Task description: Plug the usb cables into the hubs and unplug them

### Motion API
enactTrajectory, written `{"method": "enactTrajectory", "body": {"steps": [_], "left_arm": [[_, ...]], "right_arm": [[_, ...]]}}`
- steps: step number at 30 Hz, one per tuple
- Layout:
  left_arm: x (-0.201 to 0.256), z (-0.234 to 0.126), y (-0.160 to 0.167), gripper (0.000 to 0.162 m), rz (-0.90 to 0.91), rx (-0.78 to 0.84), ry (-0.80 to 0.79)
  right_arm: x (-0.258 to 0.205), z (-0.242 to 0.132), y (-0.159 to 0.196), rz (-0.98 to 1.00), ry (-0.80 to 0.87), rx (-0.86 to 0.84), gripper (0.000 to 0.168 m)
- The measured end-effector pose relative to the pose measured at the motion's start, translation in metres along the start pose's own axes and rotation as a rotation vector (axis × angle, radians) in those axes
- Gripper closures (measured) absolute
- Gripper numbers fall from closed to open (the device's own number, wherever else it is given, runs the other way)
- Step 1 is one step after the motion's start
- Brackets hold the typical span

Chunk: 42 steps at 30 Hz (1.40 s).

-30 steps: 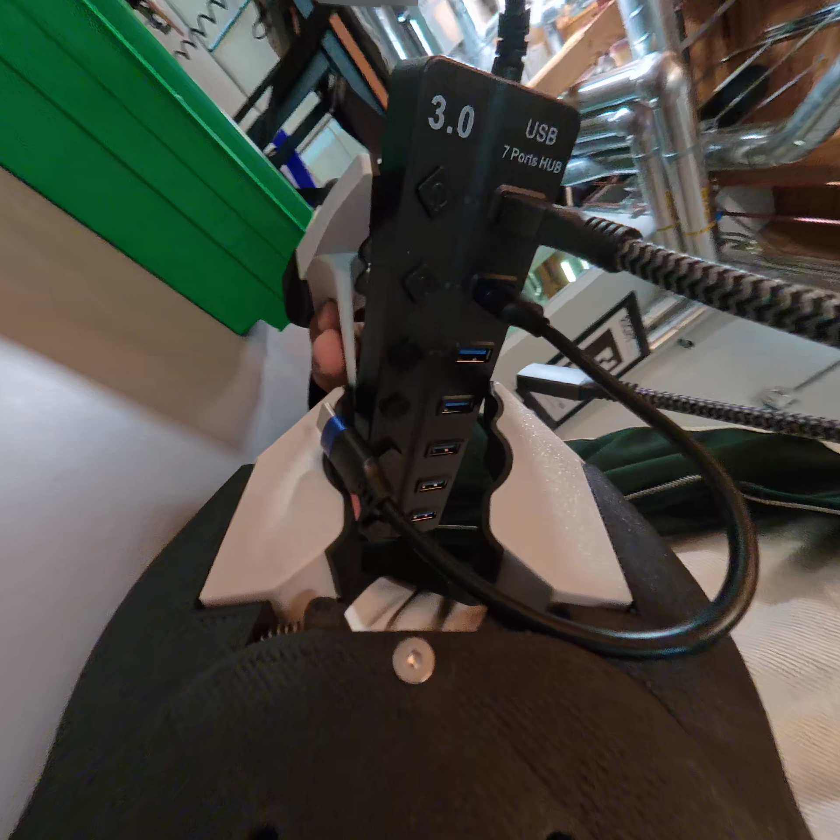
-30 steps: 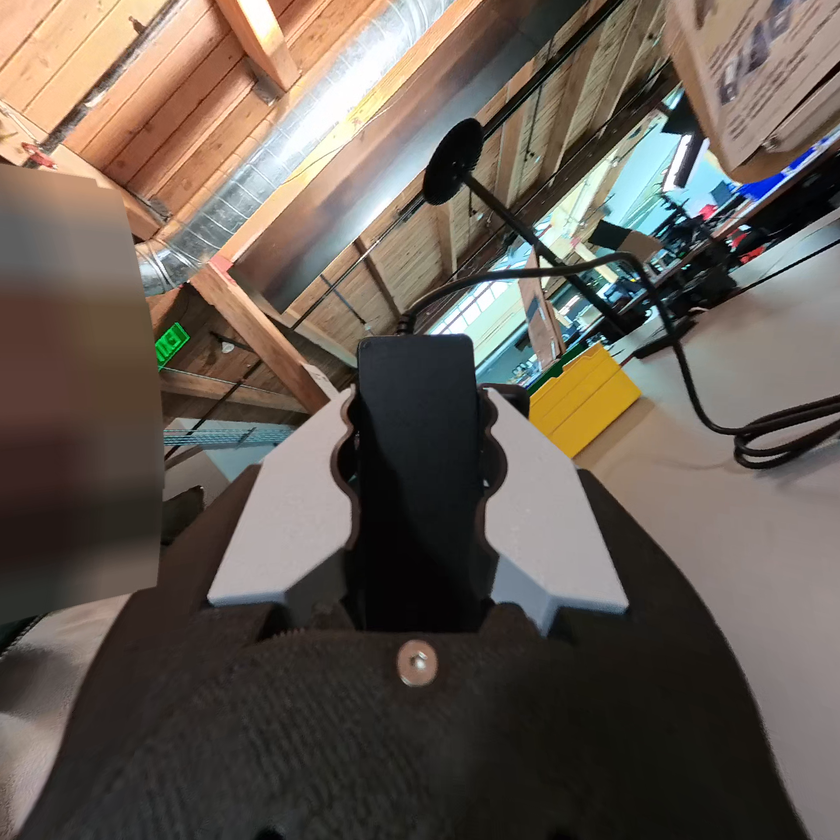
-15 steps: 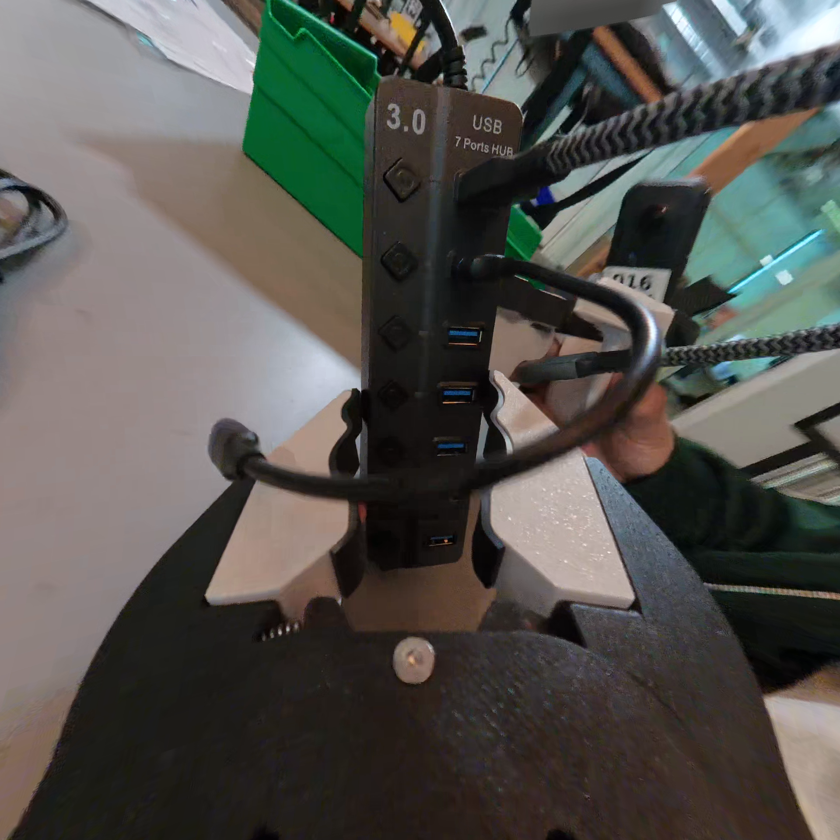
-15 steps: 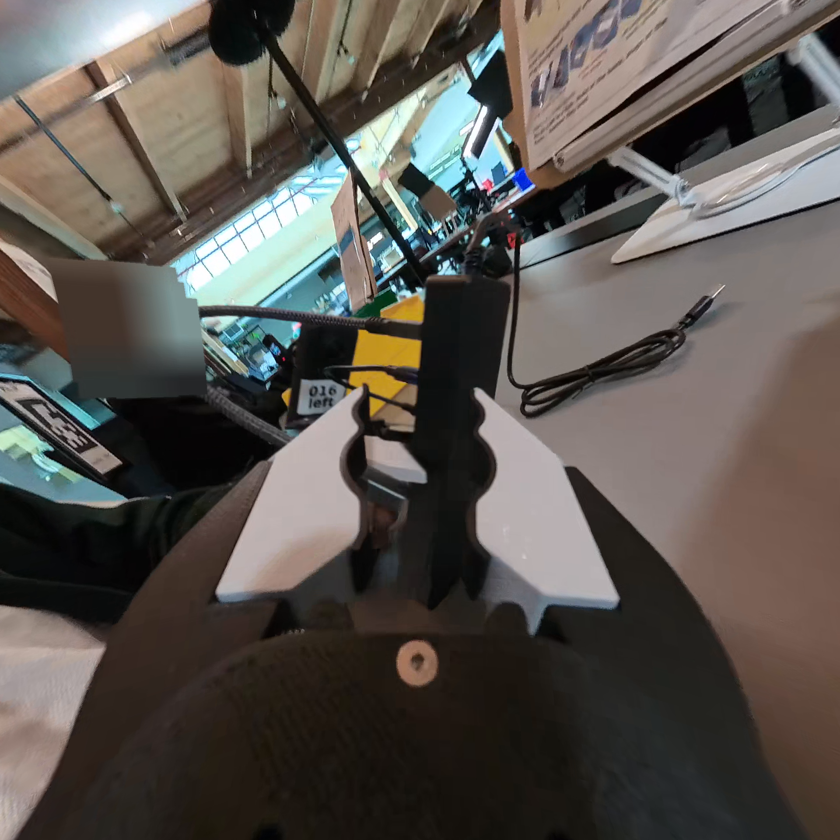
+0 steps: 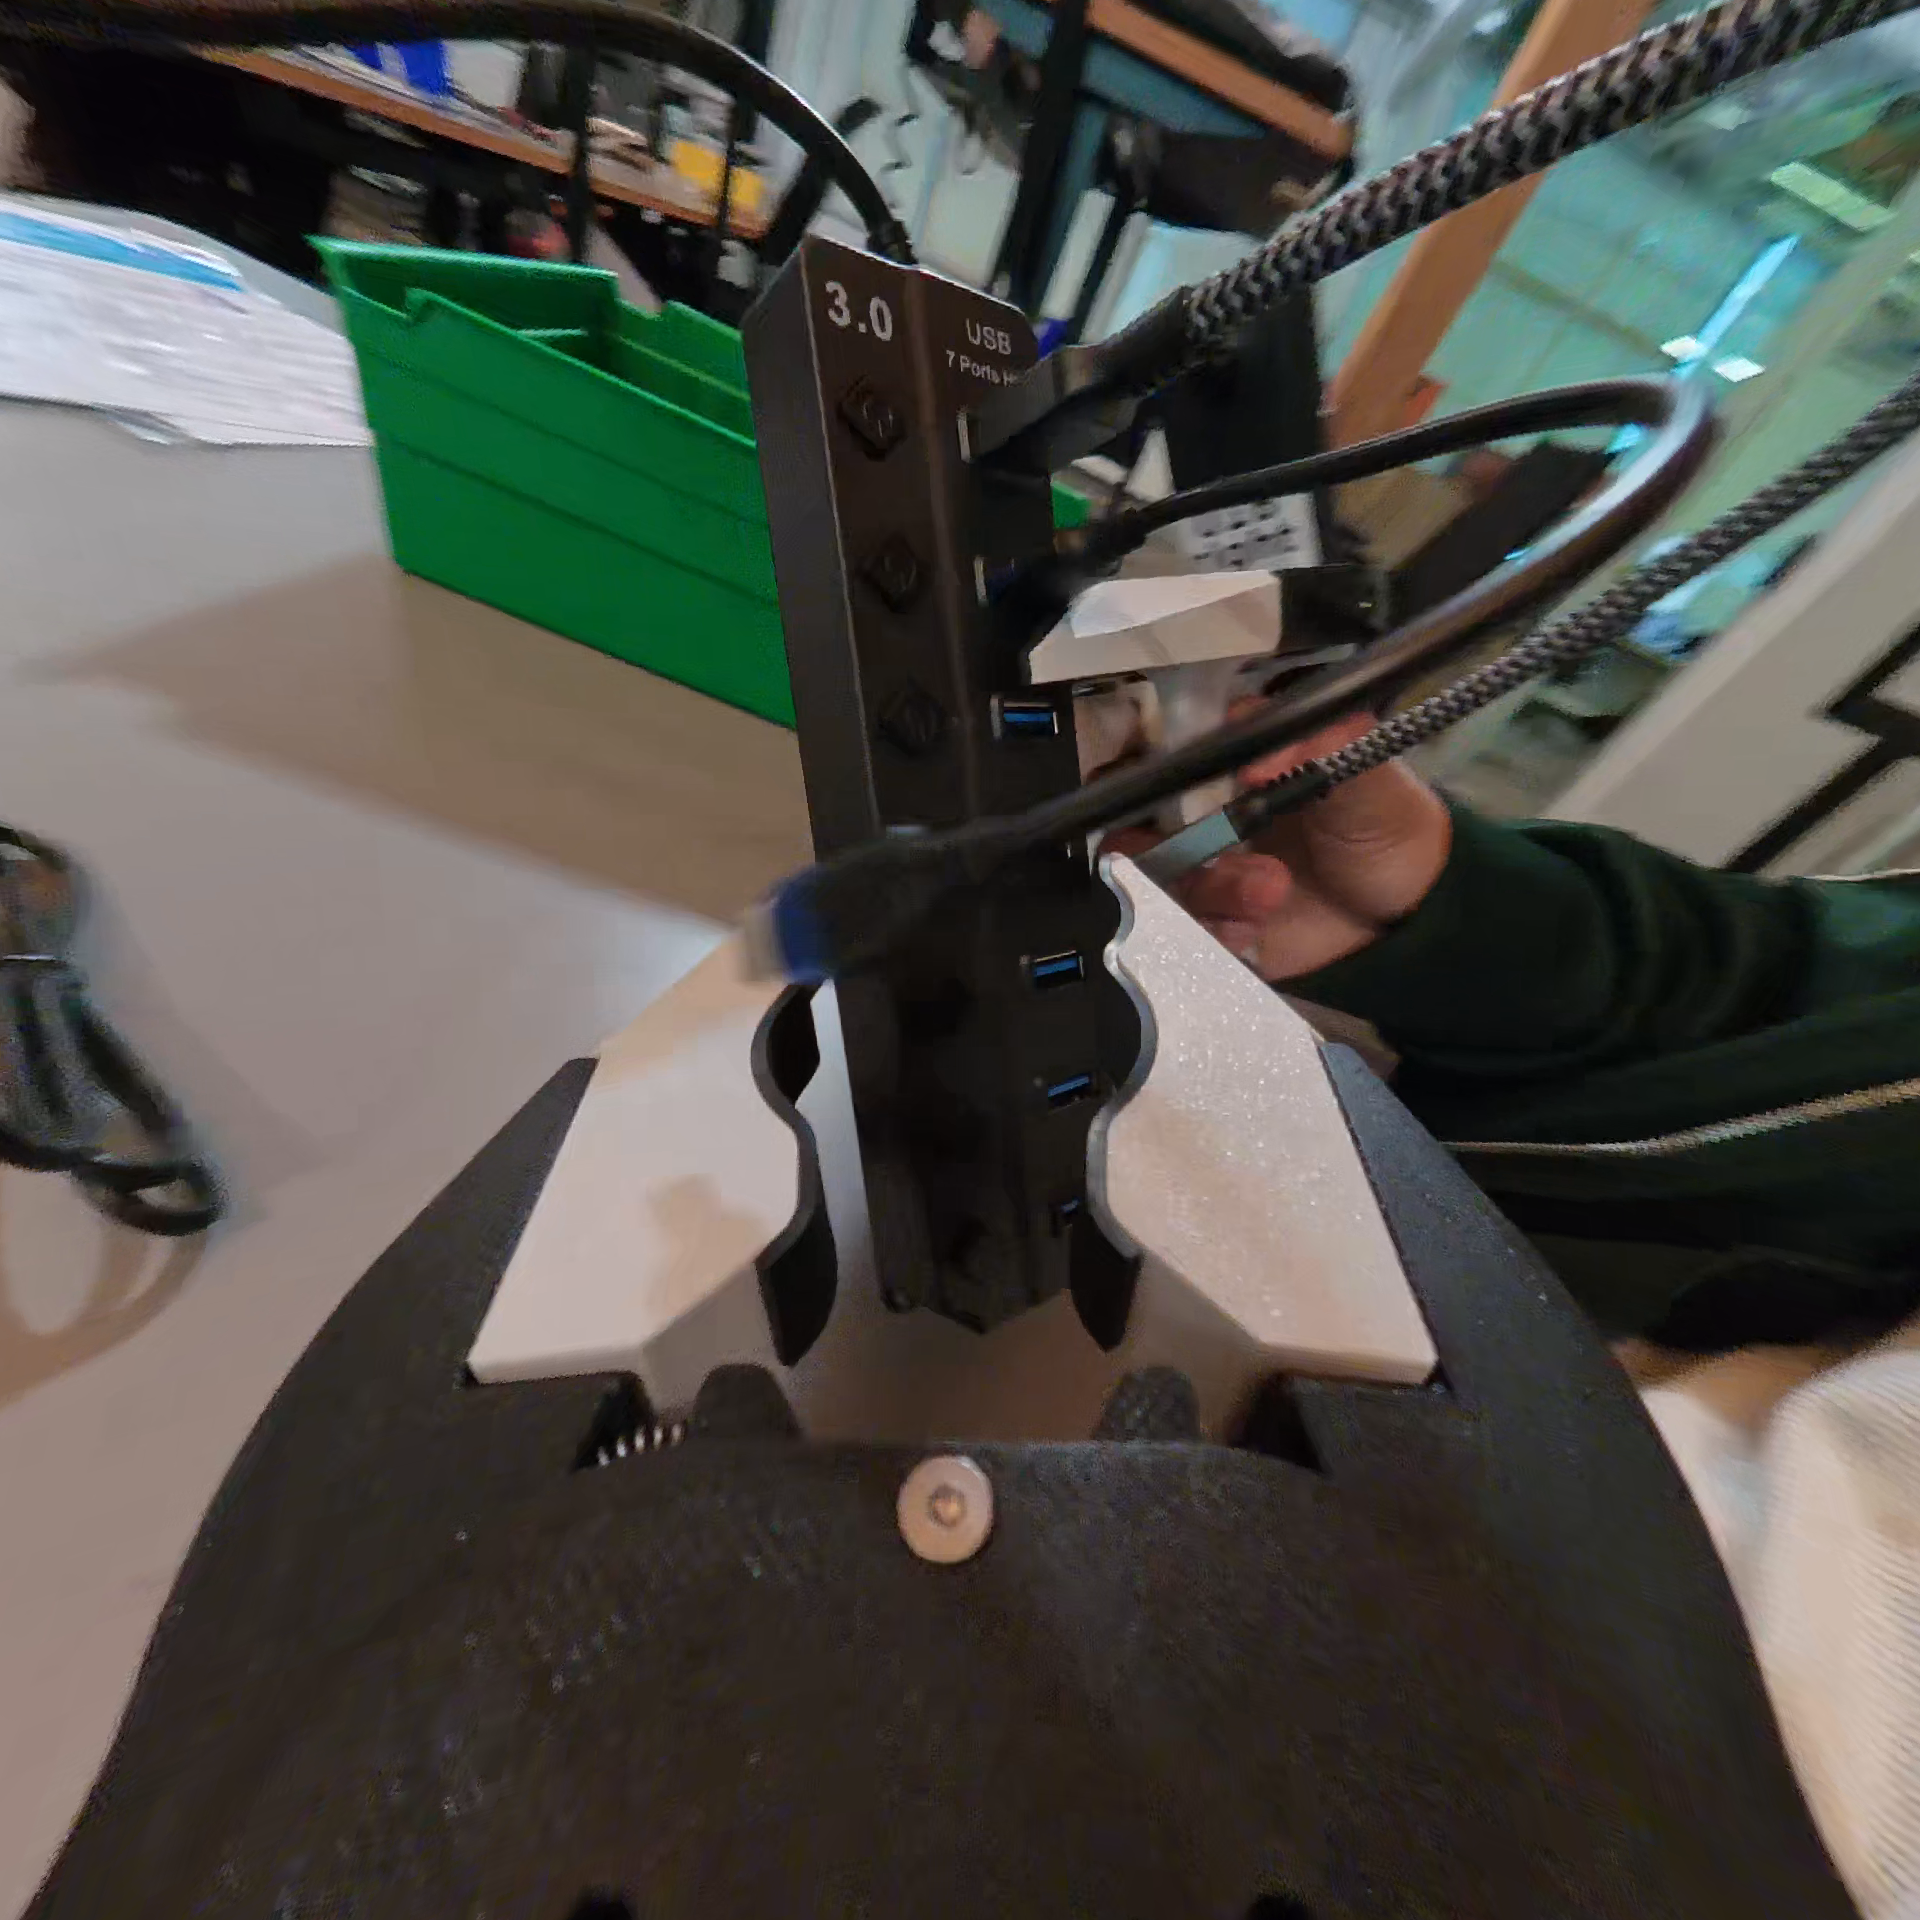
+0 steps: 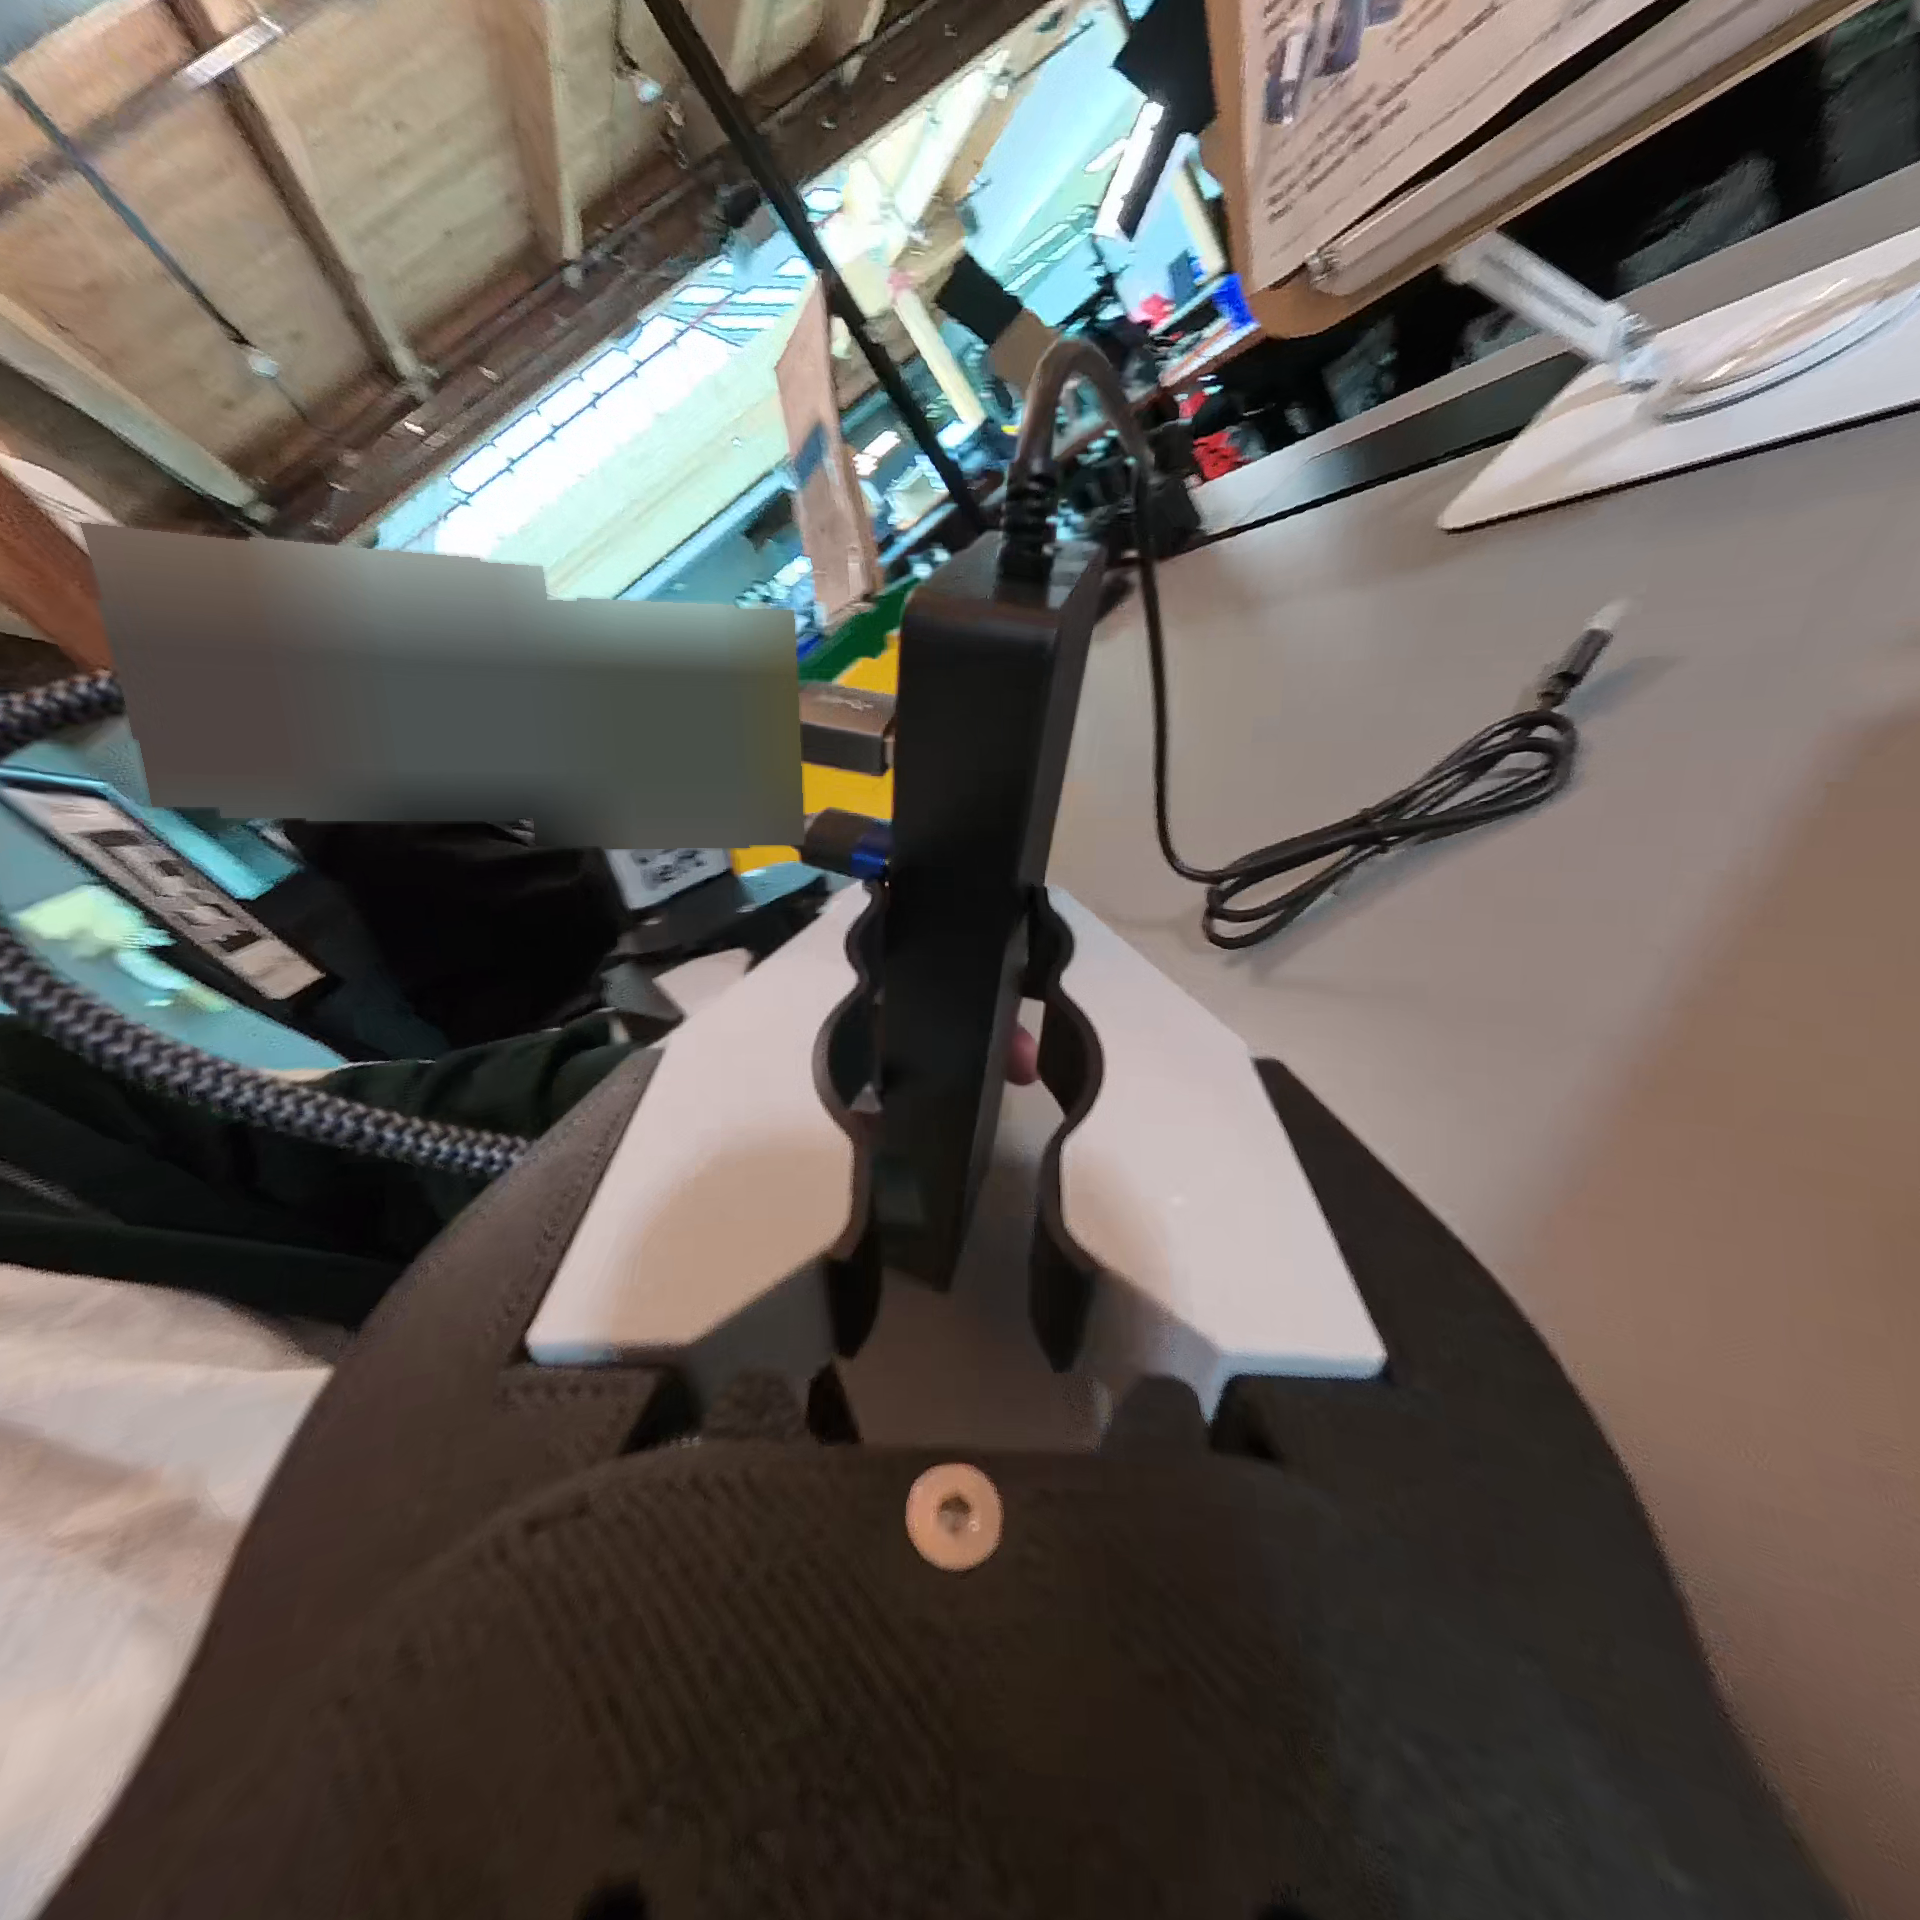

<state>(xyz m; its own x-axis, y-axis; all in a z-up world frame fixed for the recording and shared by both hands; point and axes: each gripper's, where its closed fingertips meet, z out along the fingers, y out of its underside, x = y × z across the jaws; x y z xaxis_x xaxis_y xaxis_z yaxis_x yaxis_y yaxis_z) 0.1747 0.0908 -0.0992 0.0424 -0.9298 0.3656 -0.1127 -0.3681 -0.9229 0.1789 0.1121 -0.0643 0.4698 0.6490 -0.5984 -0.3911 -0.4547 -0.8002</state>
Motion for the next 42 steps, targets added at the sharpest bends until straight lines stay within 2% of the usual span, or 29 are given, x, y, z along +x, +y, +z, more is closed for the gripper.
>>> {"method": "enactTrajectory", "body": {"steps": [6,10,14,16,20,26,30,34,38,42], "left_arm": [[0.023,-0.009,-0.005,0.119,-0.316,0.031,0.344],[0.037,-0.012,-0.007,0.137,-0.395,0.029,0.466],[0.030,-0.008,-0.006,0.139,-0.331,0.021,0.387],[0.019,-0.008,-0.012,0.140,-0.314,0.057,0.309],[-0.005,-0.013,-0.023,0.141,-0.347,0.139,0.198],[-0.047,-0.030,-0.035,0.140,-0.523,0.286,0.072],[-0.069,-0.038,-0.033,0.140,-0.727,0.370,0.061],[-0.070,-0.035,-0.027,0.141,-0.750,0.353,0.053],[-0.045,-0.022,-0.024,0.140,-0.676,0.280,0.104],[-0.015,-0.006,-0.015,0.141,-0.639,0.209,0.179]], "right_arm": [[-0.022,0.001,0.001,0.097,-0.195,-0.012,0.142],[-0.029,0.005,0.011,0.117,-0.253,-0.061,0.142],[-0.027,0.008,0.011,0.066,-0.213,-0.045,0.144],[-0.017,0.007,0.005,0.011,-0.132,-0.011,0.145],[0.005,-0.003,-0.015,-0.136,0.069,0.082,0.133],[0.021,-0.029,-0.044,-0.248,0.248,0.223,0.134],[-0.002,-0.035,-0.058,-0.451,0.263,0.288,0.138],[-0.033,-0.014,-0.038,-0.717,0.222,0.197,0.142],[-0.031,0.009,-0.008,-0.863,0.248,0.052,0.141],[-0.021,0.009,-0.008,-0.961,0.346,0.025,0.142]]}}
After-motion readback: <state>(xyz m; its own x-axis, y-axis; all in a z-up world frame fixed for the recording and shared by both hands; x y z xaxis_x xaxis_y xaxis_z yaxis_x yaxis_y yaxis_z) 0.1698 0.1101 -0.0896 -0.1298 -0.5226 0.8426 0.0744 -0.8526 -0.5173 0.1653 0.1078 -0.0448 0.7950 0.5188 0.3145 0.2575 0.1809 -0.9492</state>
